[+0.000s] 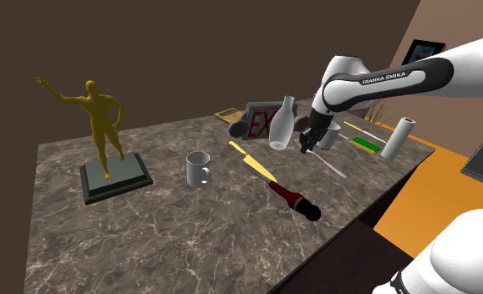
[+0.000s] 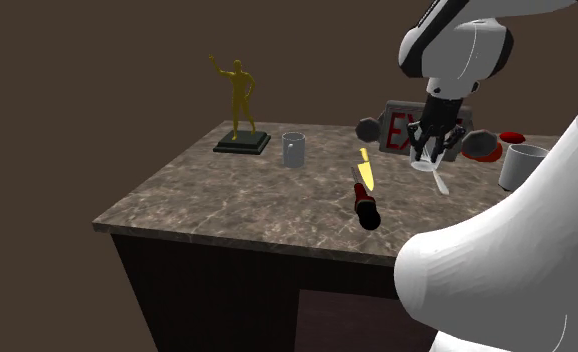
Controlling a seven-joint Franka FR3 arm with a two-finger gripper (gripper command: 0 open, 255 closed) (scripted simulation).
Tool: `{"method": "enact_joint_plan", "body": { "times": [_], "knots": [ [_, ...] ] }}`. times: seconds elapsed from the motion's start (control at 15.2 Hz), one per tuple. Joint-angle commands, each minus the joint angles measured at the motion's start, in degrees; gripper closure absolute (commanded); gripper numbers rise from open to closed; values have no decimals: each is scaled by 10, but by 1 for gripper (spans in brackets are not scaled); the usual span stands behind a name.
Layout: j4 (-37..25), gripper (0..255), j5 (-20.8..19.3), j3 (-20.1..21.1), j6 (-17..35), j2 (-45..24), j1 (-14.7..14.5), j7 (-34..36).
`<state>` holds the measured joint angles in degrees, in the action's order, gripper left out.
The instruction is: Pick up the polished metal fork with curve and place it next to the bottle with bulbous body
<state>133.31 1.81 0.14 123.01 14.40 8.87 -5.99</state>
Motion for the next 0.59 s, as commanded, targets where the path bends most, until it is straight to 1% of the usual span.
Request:
{"method": "enact_joint_plan", "body": {
  "times": [0.0, 0.53],
  "knots": [
    [12, 255, 0, 0, 17, -5, 0, -1],
    [48, 255, 2, 0, 83, -35, 0, -3]
  ]
}}
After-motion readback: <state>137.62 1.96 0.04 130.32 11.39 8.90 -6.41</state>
